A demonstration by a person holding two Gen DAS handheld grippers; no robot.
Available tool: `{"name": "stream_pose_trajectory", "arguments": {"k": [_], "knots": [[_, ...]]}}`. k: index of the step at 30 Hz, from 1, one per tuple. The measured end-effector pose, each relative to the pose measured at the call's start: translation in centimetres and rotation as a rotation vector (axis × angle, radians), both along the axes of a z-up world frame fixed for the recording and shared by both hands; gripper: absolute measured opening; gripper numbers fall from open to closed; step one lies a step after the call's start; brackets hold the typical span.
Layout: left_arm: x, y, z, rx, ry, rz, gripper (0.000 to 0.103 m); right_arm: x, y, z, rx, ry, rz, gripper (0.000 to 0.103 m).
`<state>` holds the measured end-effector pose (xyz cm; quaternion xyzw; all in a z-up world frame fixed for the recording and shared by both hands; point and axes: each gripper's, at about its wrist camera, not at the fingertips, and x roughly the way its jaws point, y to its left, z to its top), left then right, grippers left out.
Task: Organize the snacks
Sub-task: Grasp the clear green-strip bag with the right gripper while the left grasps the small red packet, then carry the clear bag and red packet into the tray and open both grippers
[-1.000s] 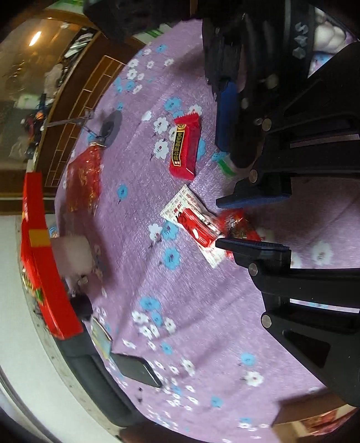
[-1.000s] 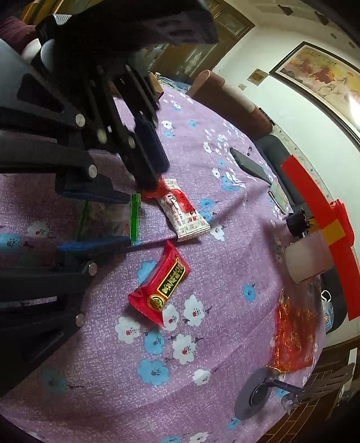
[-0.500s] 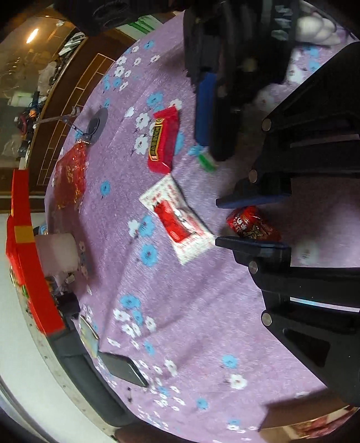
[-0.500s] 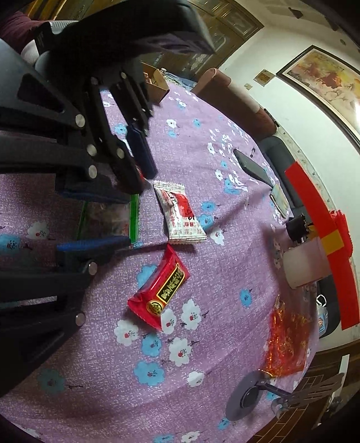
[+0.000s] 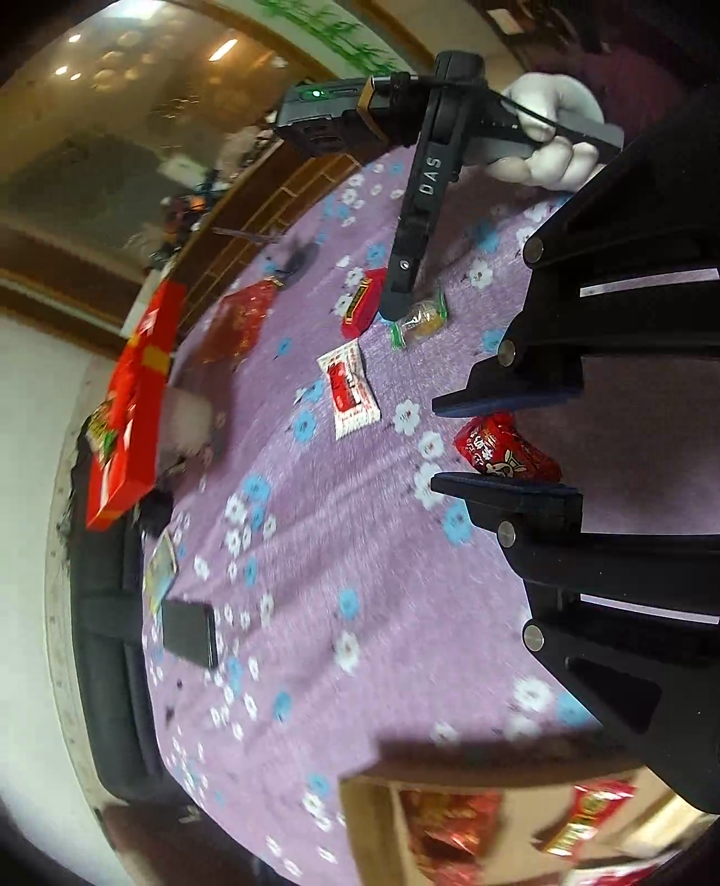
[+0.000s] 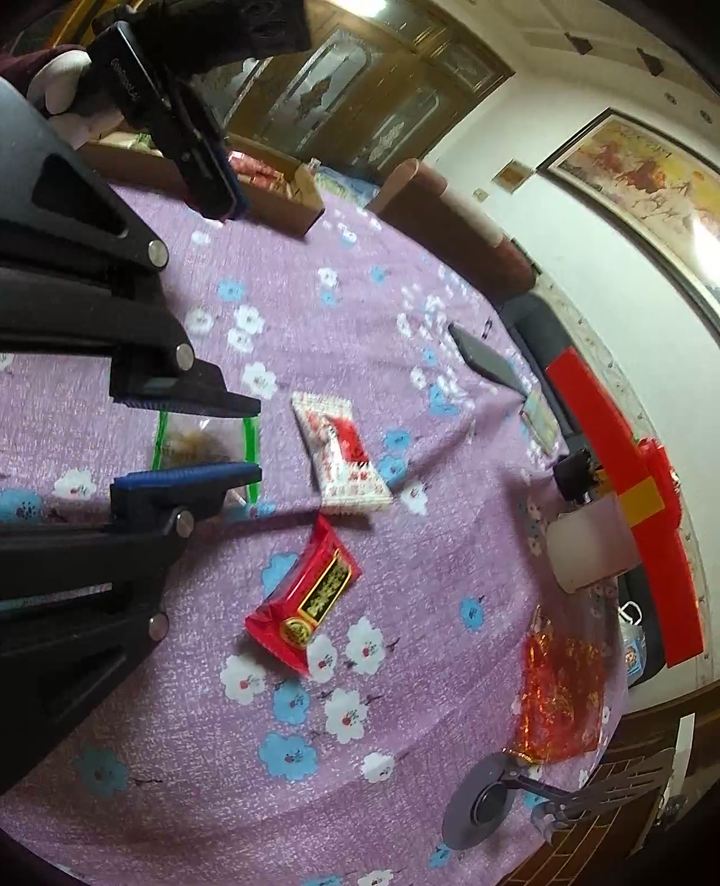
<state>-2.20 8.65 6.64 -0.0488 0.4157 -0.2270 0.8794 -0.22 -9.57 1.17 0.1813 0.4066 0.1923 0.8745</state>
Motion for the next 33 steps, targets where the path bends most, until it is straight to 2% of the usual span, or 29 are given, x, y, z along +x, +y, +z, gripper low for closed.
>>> {"name": "stream_pose_trajectory", "arguments": {"k": [2, 3, 4, 5, 6, 9, 11, 12, 13, 16, 21, 25, 28, 33], "knots": [[-1.1, 1.2, 0.5, -0.027, -0.006, 0.023, 0.019, -0.3, 0.4, 0.4, 0.004, -0.024, 0.025, 0.024], [-1.4, 1.7, 0.7, -0.034, -0.008, 0.033, 0.019, -0.3, 0.8, 0.5, -0.017, -0.03, 0.033, 0.039], [-1.9, 2.2, 0.8, -0.042, -0.013, 0.046, 0.019, -0.4, 1.4, 0.5, -0.045, -0.032, 0.048, 0.06], [-2.3, 2.7, 1.0, -0.046, -0.017, 0.057, 0.019, -0.5, 2.0, 0.4, -0.076, -0.031, 0.063, 0.067], [-2.7, 3.3, 1.1, -0.049, -0.021, 0.071, 0.019, -0.6, 2.7, 0.3, -0.122, -0.031, 0.072, 0.069], [-4.0, 5.2, 1.5, -0.06, -0.036, 0.117, 0.019, -0.7, 4.0, -0.4, -0.237, -0.033, 0.076, 0.069], [-4.9, 6.6, 1.8, -0.076, -0.045, 0.149, 0.019, -0.6, 4.1, -1.0, -0.273, -0.017, 0.069, 0.067], [-5.4, 7.5, 1.9, -0.084, -0.052, 0.169, 0.02, -0.7, 4.1, -0.9, -0.276, -0.02, 0.064, 0.053], [-6.0, 8.5, 2.1, -0.093, -0.059, 0.189, 0.02, -0.8, 3.9, -0.9, -0.283, -0.011, 0.047, 0.044], [-7.3, 10.8, 2.4, -0.095, -0.073, 0.237, 0.02, -1.4, 3.1, -1.0, -0.244, 0.006, 0.022, 0.039], [-9.3, 15.0, 2.3, -0.095, -0.087, 0.328, 0.02, -3.3, 3.1, -0.6, -0.147, 0.013, 0.028, 0.037], [-10.7, 17.7, 2.0, -0.073, -0.1, 0.406, 0.02, -4.6, 6.5, 1.1, -0.149, -0.011, 0.105, 0.037], [-11.6, 19.6, 1.4, -0.045, -0.104, 0.475, 0.02, -5.4, 10.7, 2.3, -0.171, -0.034, 0.198, 0.037], [-12.6, 22.9, 0.0, -0.063, -0.069, 0.557, 0.02, -7.2, 18.1, 3.3, -0.194, -0.068, 0.361, 0.037]]}}
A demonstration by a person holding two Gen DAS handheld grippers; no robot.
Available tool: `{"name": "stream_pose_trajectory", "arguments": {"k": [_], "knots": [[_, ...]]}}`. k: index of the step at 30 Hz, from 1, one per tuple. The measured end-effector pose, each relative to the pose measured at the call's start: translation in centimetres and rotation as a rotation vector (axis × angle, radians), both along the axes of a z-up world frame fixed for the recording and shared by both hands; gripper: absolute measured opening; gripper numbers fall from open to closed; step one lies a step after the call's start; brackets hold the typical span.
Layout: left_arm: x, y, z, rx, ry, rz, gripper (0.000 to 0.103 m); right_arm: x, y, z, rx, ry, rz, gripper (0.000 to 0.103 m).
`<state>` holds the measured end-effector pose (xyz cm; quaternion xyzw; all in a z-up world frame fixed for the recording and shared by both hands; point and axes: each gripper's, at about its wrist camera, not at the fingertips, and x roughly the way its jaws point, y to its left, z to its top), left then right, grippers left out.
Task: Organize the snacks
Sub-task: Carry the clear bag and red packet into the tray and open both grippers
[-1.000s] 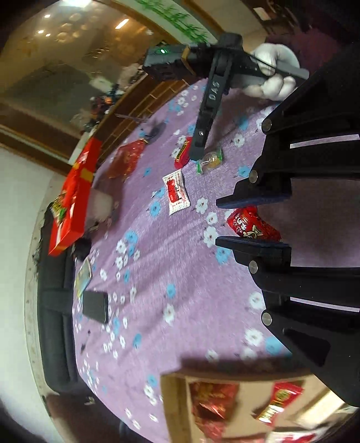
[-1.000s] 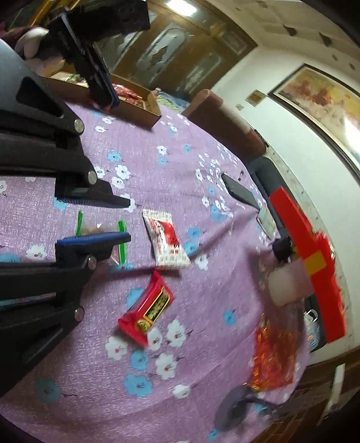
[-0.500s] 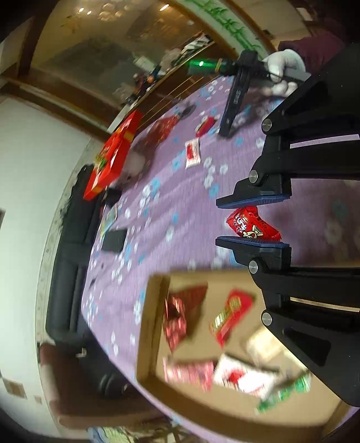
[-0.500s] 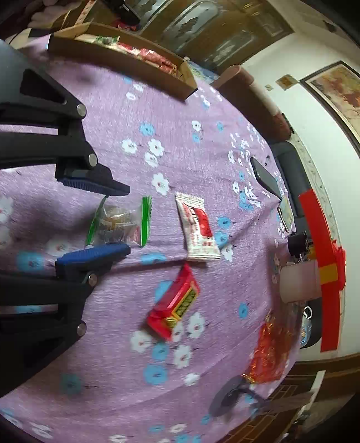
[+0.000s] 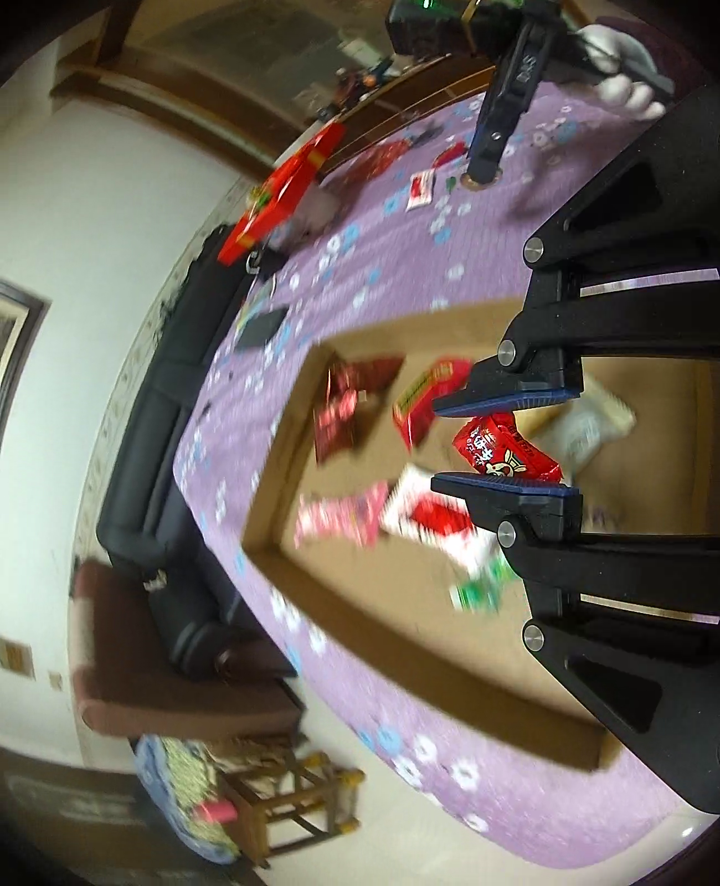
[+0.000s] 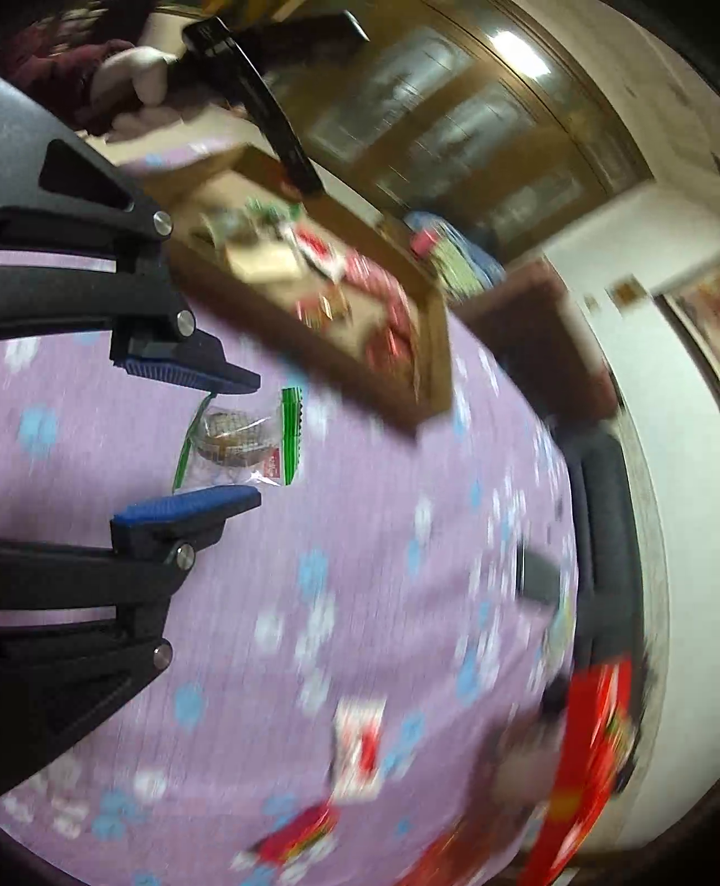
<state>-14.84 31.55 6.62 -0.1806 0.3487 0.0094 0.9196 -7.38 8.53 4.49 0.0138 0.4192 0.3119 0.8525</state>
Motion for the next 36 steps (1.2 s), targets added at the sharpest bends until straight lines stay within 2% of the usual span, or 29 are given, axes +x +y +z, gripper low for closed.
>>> {"name": "stream_pose_trajectory", "arguments": {"k": [8, 13, 16, 19, 21, 22, 25, 27, 30, 32, 36], "knots": [[-1.3, 3.2, -0.7, -0.024, -0.002, 0.071, 0.02, -1.1, 10.1, 0.2, -0.052, -0.027, 0.173, 0.037], [-2.1, 3.2, 0.0, 0.007, -0.052, 0.047, 0.02, -1.1, 12.6, -0.3, -0.06, -0.021, 0.203, 0.037], [-2.3, 2.4, 0.7, 0.004, -0.083, 0.004, 0.02, -1.3, 12.0, -0.3, -0.057, -0.021, 0.19, 0.037], [-1.8, 0.5, 1.4, -0.012, -0.105, -0.07, 0.02, -1.5, 9.3, -0.1, -0.03, -0.016, 0.141, 0.037], [-1.7, -1.5, 2.1, 0.026, -0.146, -0.123, 0.02, -1.5, 6.9, 0.2, -0.007, -0.004, 0.099, 0.037], [-1.6, -2.9, 2.6, 0.079, -0.169, -0.131, 0.02, -1.4, 5.7, 0.3, -0.002, 0.0, 0.077, 0.037], [-1.0, -4.5, 3.4, 0.125, -0.174, -0.129, 0.02, -1.2, 2.4, 0.6, -0.002, -0.003, 0.011, 0.037], [-0.5, -4.4, 3.4, 0.139, -0.157, -0.098, 0.02, -0.8, 1.2, 0.9, 0.005, -0.001, -0.007, 0.037], [-0.2, -2.4, 2.7, 0.143, -0.095, 0.012, 0.02, -0.6, 1.7, 1.5, 0.033, -0.005, 0.027, 0.037], [-0.4, 0.1, 1.9, 0.104, -0.038, 0.098, 0.02, -0.9, 3.3, 1.6, 0.039, -0.01, 0.076, 0.037], [-1.3, 2.9, 0.4, 0.041, 0.036, 0.173, 0.02, -1.7, 7.6, 0.8, 0.034, 0.0, 0.175, 0.037]]}}
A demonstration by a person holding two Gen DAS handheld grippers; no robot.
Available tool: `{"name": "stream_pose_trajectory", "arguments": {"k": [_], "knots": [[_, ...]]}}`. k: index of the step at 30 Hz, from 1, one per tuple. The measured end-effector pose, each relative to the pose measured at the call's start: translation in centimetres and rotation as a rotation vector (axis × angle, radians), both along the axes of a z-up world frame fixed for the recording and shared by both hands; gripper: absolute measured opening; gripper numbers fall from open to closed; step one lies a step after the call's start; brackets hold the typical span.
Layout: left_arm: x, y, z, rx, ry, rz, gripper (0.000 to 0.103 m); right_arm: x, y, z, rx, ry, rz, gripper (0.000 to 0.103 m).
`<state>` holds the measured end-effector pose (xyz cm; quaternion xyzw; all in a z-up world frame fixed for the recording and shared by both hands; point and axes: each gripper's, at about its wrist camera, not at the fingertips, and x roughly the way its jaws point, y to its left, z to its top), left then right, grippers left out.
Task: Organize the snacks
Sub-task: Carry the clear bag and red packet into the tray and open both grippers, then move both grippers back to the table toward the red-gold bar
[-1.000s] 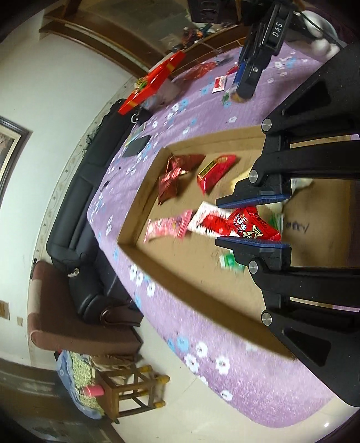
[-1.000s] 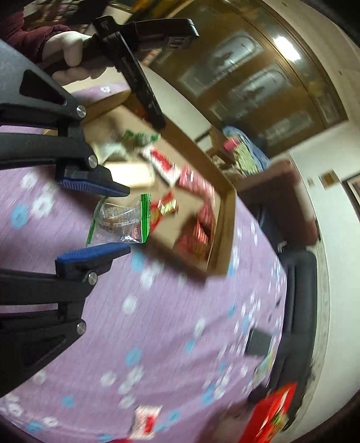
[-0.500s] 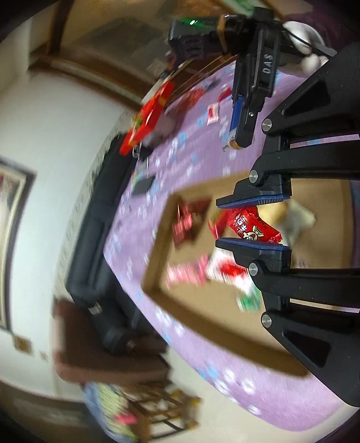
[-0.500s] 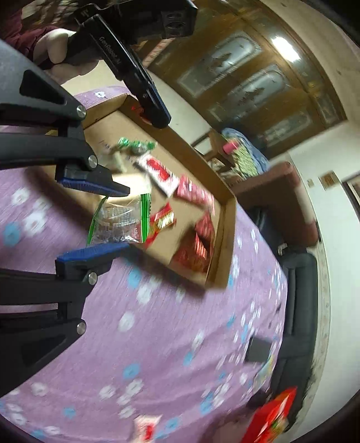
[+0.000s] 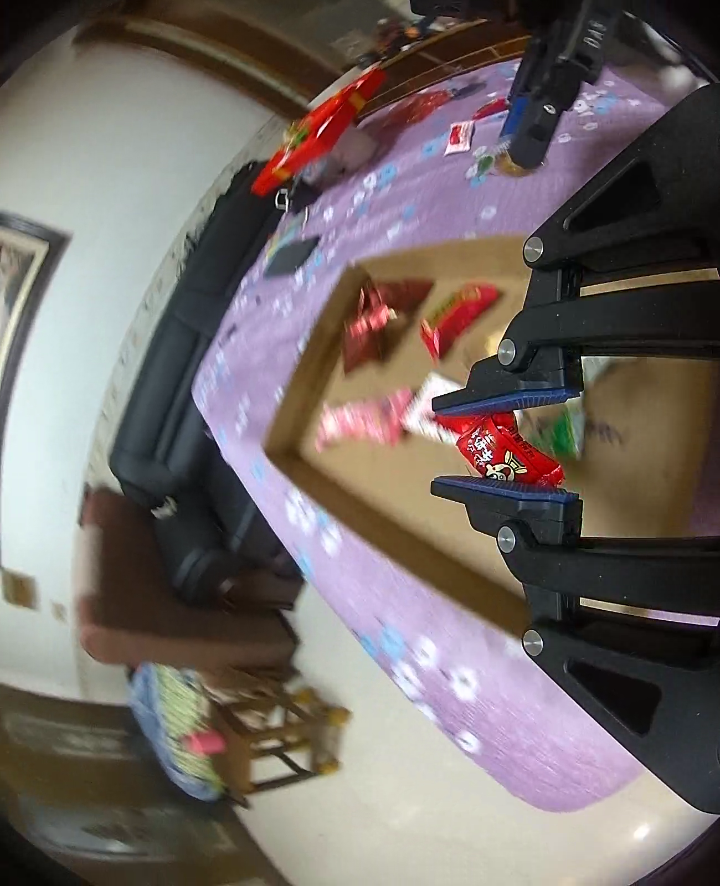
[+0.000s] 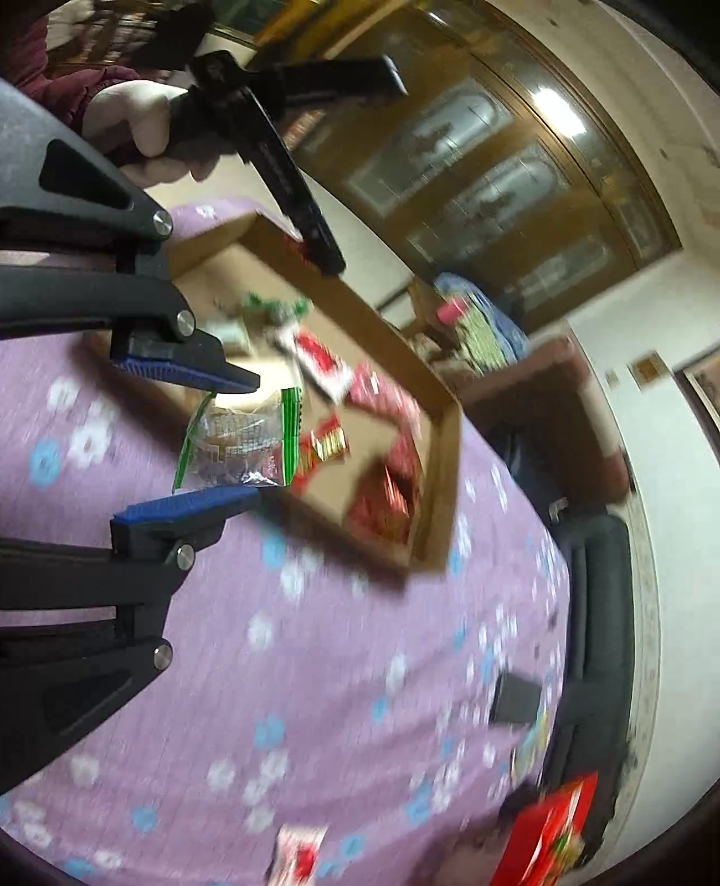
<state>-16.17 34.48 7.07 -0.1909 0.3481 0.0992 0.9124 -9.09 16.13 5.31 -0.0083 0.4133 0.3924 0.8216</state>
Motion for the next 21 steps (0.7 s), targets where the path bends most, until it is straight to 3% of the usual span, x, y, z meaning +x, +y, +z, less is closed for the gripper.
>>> {"name": "stream_pose_trajectory", "arguments": {"k": [2, 4, 6, 14, 21], "knots": [[-0.4, 0.5, -0.5, -0.013, 0.021, 0.01, 0.023, -0.4, 2.2, -0.6, -0.015, 0.008, 0.041, 0.037], [-0.6, 0.6, -1.0, -0.034, 0.031, 0.002, 0.041, -0.8, 4.0, -1.3, -0.029, 0.022, 0.073, 0.037], [-0.8, 0.8, -1.3, -0.063, 0.027, -0.009, 0.047, -1.4, 5.4, -2.0, -0.046, 0.034, 0.099, 0.037], [-1.5, 1.8, -0.9, -0.109, 0.001, 0.001, 0.047, -3.4, 8.5, -4.3, -0.083, 0.068, 0.162, 0.042], [-1.9, 1.6, -0.1, -0.152, -0.027, -0.015, 0.047, -3.3, 7.4, -3.8, -0.051, 0.07, 0.134, 0.046]]}}
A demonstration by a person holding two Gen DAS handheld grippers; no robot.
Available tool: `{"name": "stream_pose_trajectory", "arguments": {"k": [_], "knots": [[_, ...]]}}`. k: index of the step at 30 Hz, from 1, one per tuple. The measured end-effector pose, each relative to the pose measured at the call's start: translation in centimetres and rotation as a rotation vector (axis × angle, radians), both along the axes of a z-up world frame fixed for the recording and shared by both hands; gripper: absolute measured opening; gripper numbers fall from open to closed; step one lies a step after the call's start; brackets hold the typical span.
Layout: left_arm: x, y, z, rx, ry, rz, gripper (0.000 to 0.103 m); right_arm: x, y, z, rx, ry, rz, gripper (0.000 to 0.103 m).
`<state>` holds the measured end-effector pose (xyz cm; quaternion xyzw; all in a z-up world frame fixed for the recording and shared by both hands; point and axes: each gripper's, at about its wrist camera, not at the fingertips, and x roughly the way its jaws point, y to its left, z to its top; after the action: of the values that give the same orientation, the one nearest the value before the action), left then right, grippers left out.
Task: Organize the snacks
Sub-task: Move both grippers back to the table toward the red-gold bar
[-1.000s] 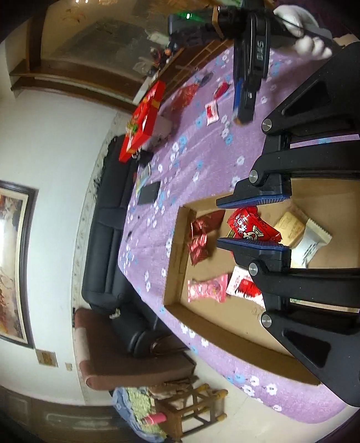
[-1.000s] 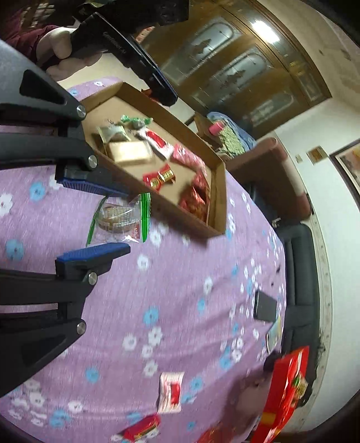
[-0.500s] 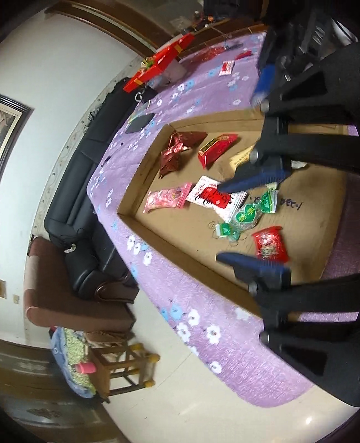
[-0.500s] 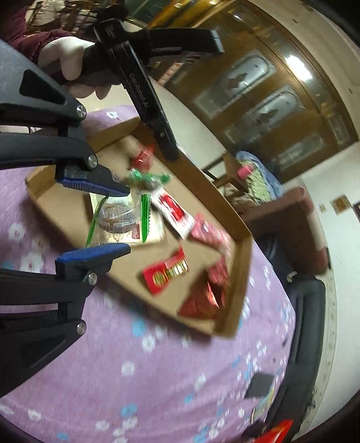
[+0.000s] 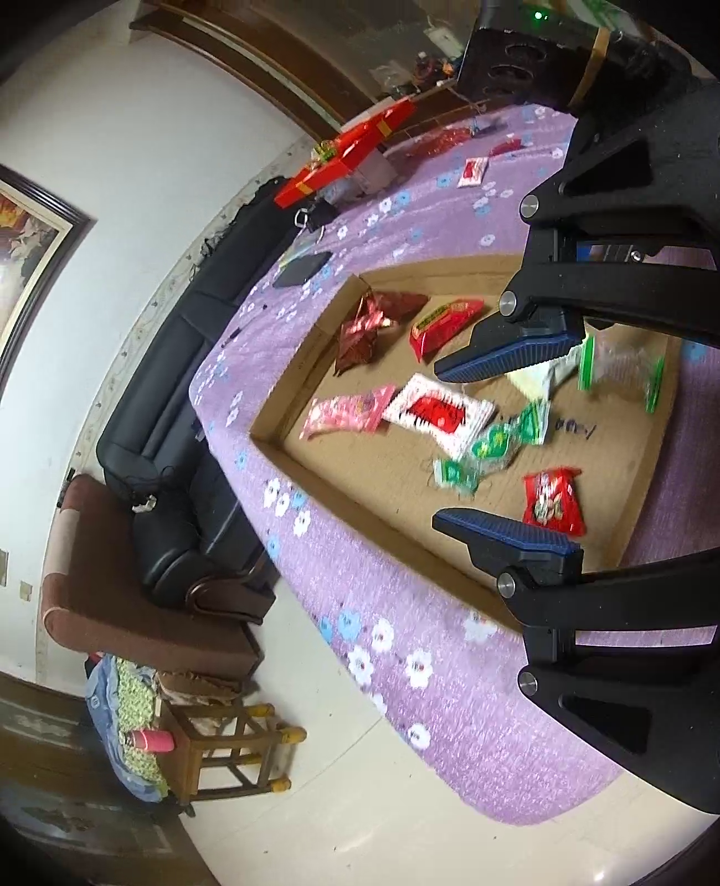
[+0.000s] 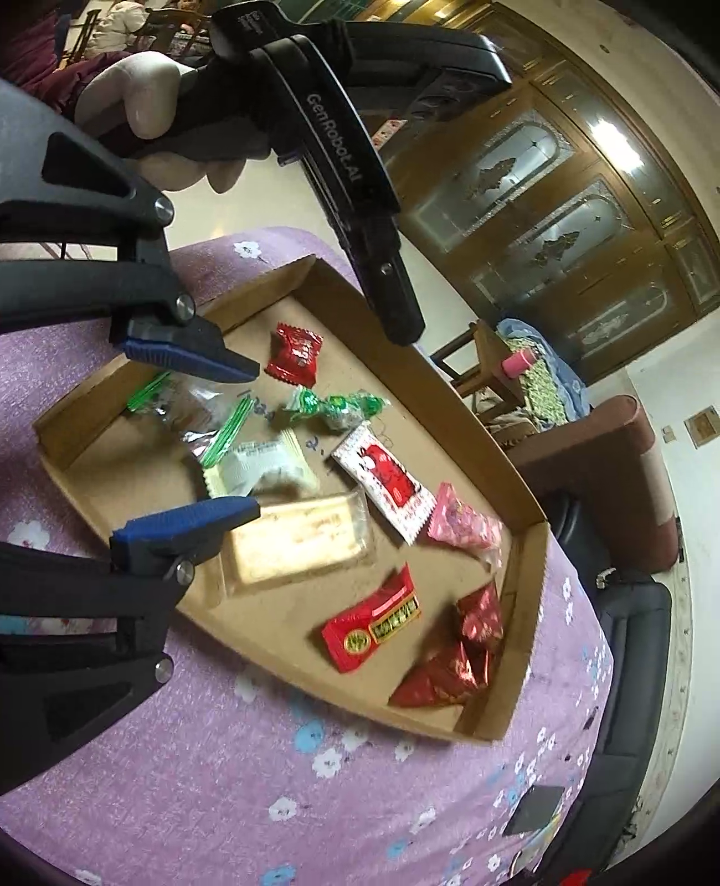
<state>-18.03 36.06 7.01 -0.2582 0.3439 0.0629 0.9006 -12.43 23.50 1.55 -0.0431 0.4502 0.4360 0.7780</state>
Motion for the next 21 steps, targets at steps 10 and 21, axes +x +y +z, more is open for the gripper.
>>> {"name": "stream_pose_trajectory", "arguments": {"k": [10, 21], "knots": [[1.7, -4.3, 0.9, -0.019, -0.003, -0.121, 0.061, 1.3, -6.3, 1.3, 0.06, -0.017, -0.131, 0.046], [4.1, -13.4, 0.9, 0.087, 0.043, -0.343, 0.061, 7.2, -22.7, 1.9, 0.078, -0.026, -0.501, 0.046]]}}
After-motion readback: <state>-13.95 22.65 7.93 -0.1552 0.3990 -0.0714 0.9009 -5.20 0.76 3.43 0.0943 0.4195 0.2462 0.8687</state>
